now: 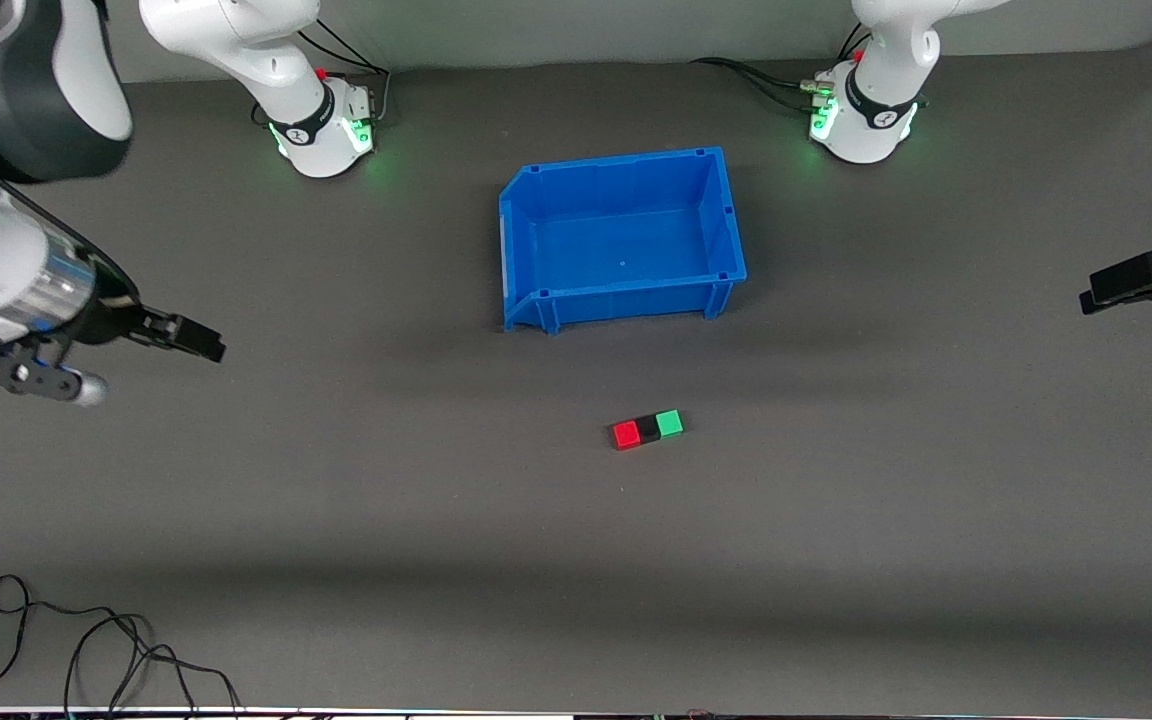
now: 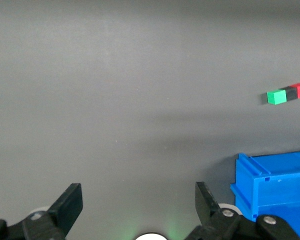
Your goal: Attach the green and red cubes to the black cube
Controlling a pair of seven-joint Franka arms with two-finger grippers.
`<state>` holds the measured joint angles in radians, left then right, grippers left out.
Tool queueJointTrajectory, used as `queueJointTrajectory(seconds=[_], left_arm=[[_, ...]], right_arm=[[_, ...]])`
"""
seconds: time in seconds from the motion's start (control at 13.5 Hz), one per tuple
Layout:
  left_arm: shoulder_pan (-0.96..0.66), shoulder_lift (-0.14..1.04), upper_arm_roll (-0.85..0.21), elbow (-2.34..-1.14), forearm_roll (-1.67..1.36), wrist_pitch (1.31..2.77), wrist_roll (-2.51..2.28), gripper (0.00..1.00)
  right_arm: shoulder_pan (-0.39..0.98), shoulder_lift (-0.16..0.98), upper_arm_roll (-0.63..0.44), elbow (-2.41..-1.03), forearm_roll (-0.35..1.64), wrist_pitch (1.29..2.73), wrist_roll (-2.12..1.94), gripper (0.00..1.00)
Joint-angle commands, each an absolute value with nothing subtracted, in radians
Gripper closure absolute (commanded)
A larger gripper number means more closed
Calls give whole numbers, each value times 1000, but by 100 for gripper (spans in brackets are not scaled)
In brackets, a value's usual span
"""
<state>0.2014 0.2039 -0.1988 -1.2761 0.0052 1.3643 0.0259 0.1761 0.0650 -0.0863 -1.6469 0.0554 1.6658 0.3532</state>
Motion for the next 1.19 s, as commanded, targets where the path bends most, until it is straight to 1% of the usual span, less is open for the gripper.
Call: queueJointTrajectory(seconds=[0.0,0.07,0.15,0.3,0.37,0.52,0.59,0.81,1.11], left_arm=[[180,149,-187,-1336,6,1377,67,0],[126,131,-155,-1365,15,1390,67,0],[70,114,-88,-1380,15,1394,67,0],[-45,92,27,-1410,8,1410,69,0],[-63,56,40,-1457,6,1439,69,0],[-64,-44,32,-1602,9,1546,80,0],[-52,-57,9,-1620,9,1558,81,0],[-44,-49,-14,-1614,17,1555,83,0],[-34,-40,-15,-1614,21,1532,86,0]], right_arm=[[50,-18,47,-1706,32,1629,321,0],[-28,-31,119,-1706,32,1612,319,0],[-87,-41,173,-1706,32,1600,315,0],[-107,-63,187,-1703,32,1588,246,0],[-104,-67,183,-1700,32,1576,245,0],[-104,-60,181,-1680,32,1552,245,0],[-101,-60,179,-1678,31,1552,245,0],[-101,-49,169,-1652,-32,1551,242,0],[-104,-45,167,-1651,-34,1551,233,0]])
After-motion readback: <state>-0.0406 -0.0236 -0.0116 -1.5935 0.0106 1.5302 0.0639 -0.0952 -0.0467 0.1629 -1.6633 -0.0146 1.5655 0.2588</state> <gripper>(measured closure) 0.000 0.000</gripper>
